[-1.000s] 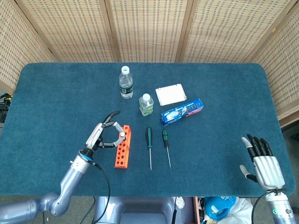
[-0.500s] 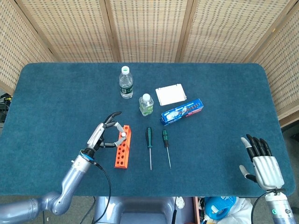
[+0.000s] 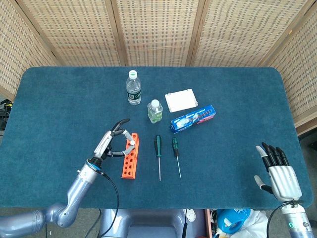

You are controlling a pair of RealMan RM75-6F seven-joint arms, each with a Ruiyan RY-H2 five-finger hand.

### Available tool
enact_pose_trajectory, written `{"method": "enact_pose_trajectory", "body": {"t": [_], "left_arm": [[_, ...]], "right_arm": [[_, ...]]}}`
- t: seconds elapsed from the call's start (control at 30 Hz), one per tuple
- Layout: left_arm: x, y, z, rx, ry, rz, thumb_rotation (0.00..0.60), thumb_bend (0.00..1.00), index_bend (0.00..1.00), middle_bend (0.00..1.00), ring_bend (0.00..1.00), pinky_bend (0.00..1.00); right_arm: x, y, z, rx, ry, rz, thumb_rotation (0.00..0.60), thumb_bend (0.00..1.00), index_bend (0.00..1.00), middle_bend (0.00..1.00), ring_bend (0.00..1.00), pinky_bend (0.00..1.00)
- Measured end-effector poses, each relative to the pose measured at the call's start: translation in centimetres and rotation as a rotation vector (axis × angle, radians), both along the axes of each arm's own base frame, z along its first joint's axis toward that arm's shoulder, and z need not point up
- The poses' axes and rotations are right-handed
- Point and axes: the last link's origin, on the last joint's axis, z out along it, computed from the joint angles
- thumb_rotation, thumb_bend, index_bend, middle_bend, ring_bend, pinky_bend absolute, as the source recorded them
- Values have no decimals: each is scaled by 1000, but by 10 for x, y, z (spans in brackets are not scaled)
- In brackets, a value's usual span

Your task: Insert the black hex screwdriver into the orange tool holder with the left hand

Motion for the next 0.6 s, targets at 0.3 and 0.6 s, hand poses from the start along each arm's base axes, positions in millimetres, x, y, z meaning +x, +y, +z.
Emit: {"method": "enact_pose_trajectory", "body": {"t": [0.3,0.6], "left_arm": [[1,1,0,2,-2,-3,600,386,736,107,0,0],[2,2,1,9,-2,-5,600,385,739,107,0,0]], "right_arm": [[0,0,-1,2,1,-1,600,281,0,0,0,0],[0,0,0,3,0,0,600,281,0,0,0,0]]}}
